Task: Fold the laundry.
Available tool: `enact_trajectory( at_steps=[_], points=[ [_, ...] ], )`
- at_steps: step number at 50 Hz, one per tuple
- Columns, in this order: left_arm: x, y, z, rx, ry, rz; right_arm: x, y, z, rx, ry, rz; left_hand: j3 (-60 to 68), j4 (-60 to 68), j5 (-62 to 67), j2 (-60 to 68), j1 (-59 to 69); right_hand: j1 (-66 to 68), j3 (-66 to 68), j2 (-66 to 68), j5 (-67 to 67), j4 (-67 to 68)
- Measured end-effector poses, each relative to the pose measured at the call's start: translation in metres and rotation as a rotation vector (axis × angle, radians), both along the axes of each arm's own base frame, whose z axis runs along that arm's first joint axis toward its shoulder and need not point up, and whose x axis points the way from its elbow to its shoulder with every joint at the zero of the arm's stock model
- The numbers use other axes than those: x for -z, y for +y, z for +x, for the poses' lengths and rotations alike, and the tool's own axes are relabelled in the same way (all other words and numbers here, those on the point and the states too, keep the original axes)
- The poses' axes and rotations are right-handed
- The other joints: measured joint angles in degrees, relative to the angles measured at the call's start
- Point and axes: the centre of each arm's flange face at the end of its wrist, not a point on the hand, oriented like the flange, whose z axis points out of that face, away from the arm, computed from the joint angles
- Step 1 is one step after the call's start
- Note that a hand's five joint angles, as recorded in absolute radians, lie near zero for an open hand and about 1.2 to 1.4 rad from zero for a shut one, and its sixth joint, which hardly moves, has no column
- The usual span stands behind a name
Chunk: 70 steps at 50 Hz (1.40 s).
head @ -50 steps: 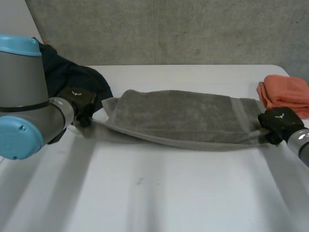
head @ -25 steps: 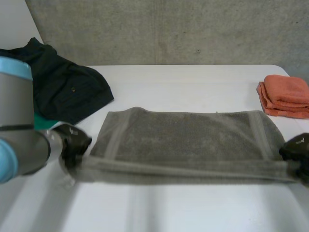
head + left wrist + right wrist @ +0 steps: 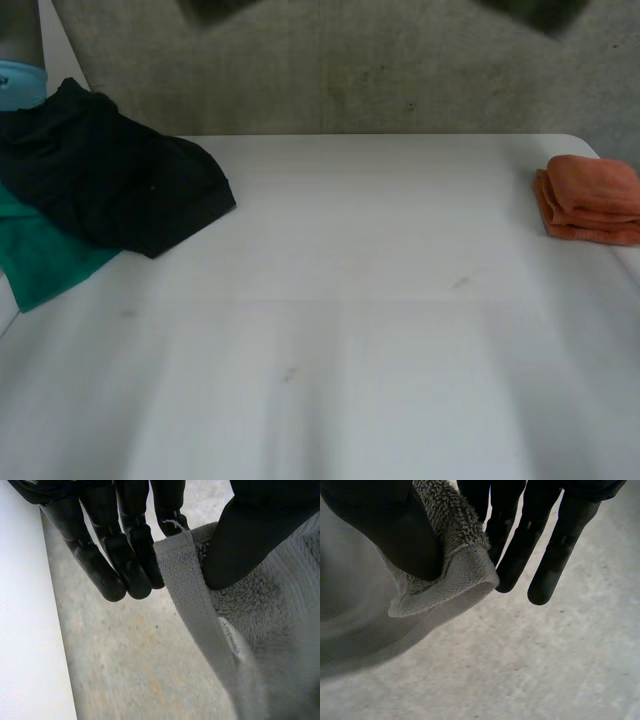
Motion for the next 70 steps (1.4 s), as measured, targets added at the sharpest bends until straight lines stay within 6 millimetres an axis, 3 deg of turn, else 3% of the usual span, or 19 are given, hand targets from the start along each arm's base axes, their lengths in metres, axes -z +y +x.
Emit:
enact_trajectory(
  at_steps=[11, 19, 23, 26, 31, 35, 37, 42, 44, 49, 54, 61, 65, 67, 70],
  points=[
    [0.084, -0.022, 0.006, -0.021, -0.087, 0.241, 0.065, -0.003, 0.023, -0.088, 0.110, 0.285, 0.0, 0.0, 0.0, 0.0, 0.0, 0.0, 0.0, 0.0, 0.9, 0.0],
    [0.165, -0.022, 0.000, -0.004, -0.183, 0.477, 0.136, -0.004, 0.034, -0.128, 0.199, 0.544, 0.0, 0.0, 0.0, 0.0, 0.0, 0.0, 0.0, 0.0, 1.2, 0.0],
    [0.214, -0.014, 0.001, -0.013, -0.266, 0.631, 0.189, 0.002, 0.034, -0.135, 0.258, 0.734, 0.0, 0.0, 0.0, 0.0, 0.0, 0.0, 0.0, 0.0, 1.2, 0.0],
    [0.253, 0.004, 0.005, -0.036, -0.371, 0.773, 0.228, 0.014, 0.028, -0.132, 0.318, 0.892, 0.0, 0.0, 0.0, 0.0, 0.0, 0.0, 0.0, 0.0, 1.2, 0.0],
    [0.287, 0.038, 0.016, -0.086, -0.531, 0.951, 0.262, 0.039, 0.013, -0.127, 0.409, 1.096, 0.0, 0.0, 0.0, 0.0, 0.0, 0.0, 0.0, 0.0, 1.2, 0.0],
    [0.293, 0.059, 0.023, -0.107, -0.610, 1.032, 0.265, 0.053, 0.004, -0.125, 0.445, 1.173, 0.0, 0.0, 0.0, 0.0, 0.0, 0.0, 0.0, 0.0, 1.2, 0.0],
    [0.297, 0.089, 0.033, -0.114, -0.722, 1.143, 0.259, 0.076, -0.010, -0.122, 0.505, 1.291, 0.0, 0.0, 0.0, 0.0, 0.0, 0.0, 0.0, 0.0, 1.2, 0.0],
    [0.298, 0.121, 0.039, -0.064, -0.840, 1.240, 0.249, 0.097, -0.023, -0.124, 0.581, 1.375, 0.0, 0.0, 0.0, 0.0, 0.0, 0.0, 0.0, -0.1, 1.2, 0.0],
    [0.297, 0.129, 0.038, -0.024, -0.864, 1.247, 0.246, 0.098, -0.026, -0.124, 0.599, 1.369, 0.0, 0.0, 0.0, 0.0, 0.0, -5.1, -8.2, -7.8, -6.3, -8.5],
    [0.291, 0.128, 0.028, 0.023, -0.853, 1.202, 0.246, 0.093, -0.027, -0.111, 0.568, 1.309, 0.0, 0.0, 0.0, 0.0, 0.0, -19.4, -22.8, -22.4, -21.6, -23.3],
    [0.284, 0.118, 0.019, 0.020, -0.805, 1.170, 0.247, 0.088, -0.027, -0.102, 0.499, 1.234, 0.0, 0.0, 0.0, 0.0, 0.0, 0.1, -2.8, -1.6, -1.9, -3.3],
    [0.279, 0.116, 0.011, 0.025, -0.774, 1.178, 0.245, 0.092, -0.030, -0.119, 0.472, 1.180, 0.0, 0.0, 0.0, 0.0, 0.0, 0.2, 0.0, 0.2, -0.1, 0.0],
    [0.277, 0.117, 0.008, 0.037, -0.774, 1.179, 0.244, 0.097, -0.033, -0.124, 0.491, 1.185, 0.0, 0.0, 0.0, 0.0, 0.0, -19.2, -22.1, -22.0, -20.8, -22.3],
    [0.276, 0.117, 0.007, 0.040, -0.775, 1.176, 0.244, 0.099, -0.033, -0.124, 0.495, 1.187, 0.0, 0.0, 0.0, 0.0, 0.0, -20.8, -24.0, -23.8, -23.0, -24.6],
    [0.274, 0.113, 0.004, 0.043, -0.772, 1.163, 0.243, 0.100, -0.036, -0.121, 0.495, 1.175, 0.0, 0.0, 0.0, 0.0, 0.0, -1.7, -5.4, -4.1, -4.7, -6.1]
  ],
)
